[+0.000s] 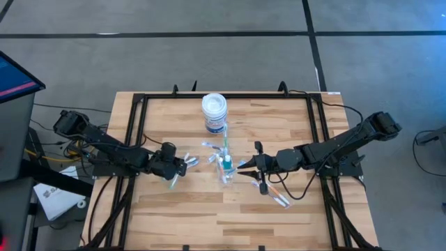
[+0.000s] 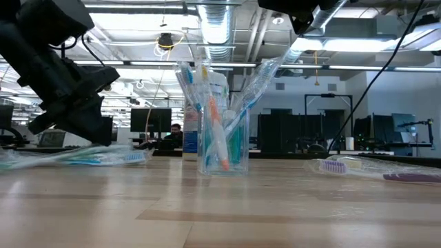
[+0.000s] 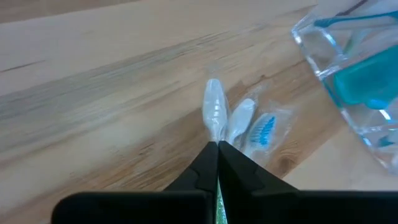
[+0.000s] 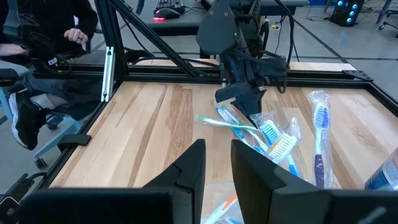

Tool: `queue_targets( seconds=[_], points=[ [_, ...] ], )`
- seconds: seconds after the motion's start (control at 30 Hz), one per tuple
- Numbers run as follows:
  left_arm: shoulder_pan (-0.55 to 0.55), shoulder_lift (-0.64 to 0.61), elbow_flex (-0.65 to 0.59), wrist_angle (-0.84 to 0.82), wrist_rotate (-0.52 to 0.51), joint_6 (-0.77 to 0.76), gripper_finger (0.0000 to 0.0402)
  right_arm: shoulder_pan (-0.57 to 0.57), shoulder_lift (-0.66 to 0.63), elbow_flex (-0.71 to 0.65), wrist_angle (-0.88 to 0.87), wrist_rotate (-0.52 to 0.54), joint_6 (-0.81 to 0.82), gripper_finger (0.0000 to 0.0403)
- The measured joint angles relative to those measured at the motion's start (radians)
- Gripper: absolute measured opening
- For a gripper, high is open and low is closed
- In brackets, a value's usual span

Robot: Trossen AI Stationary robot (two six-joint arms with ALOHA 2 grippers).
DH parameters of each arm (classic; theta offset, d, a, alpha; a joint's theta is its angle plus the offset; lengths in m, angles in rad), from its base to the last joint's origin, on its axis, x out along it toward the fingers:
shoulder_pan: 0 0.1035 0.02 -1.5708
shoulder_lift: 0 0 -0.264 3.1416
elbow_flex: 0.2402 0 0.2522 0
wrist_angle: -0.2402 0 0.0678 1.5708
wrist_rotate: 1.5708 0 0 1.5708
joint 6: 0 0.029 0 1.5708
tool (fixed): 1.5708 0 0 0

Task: Pick & Place toothbrushing station
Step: Put the bottom green toothbrush into the Transparent organizer

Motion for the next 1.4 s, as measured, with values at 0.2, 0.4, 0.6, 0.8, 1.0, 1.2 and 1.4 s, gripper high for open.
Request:
queue_targets(
  seconds=[0.2, 0.4, 0.6, 0.8, 1.0, 1.2, 1.4],
  points=[
    [-0.046, -0.042, 0.013, 0.044, -0.061, 0.062, 0.0, 0.0, 0.0, 0.0, 0.0, 0.0, 0.0, 0.0068],
    [-0.115, -0.099, 0.013, 0.127, -0.143, 0.153, 0.0, 0.0, 0.0, 0.0, 0.0, 0.0, 0.002, 0.0068],
    [-0.176, -0.105, 0.013, 0.263, -0.207, 0.279, 0.0, 0.0, 0.0, 0.0, 0.0, 0.0, 0.002, 0.0068],
    [-0.219, -0.105, 0.013, 0.403, -0.27, 0.419, 0.0, 0.0, 0.0, 0.0, 0.0, 0.0, 0.002, 0.0068],
    [-0.227, -0.104, 0.014, 0.613, -0.271, 0.615, 0.0, 0.0, 0.0, 0.0, 0.001, 0.0, 0.025, 0.0068],
    [-0.227, -0.091, 0.014, 0.806, -0.264, 0.813, 0.0, 0.0, 0.0, 0.0, 0.009, 0.0, 0.033, 0.0068],
    [-0.226, -0.049, 0.014, 0.987, -0.237, 0.942, 0.0, 0.0, 0.0, 0.0, 0.053, -0.002, 0.033, 0.0068]
  ],
)
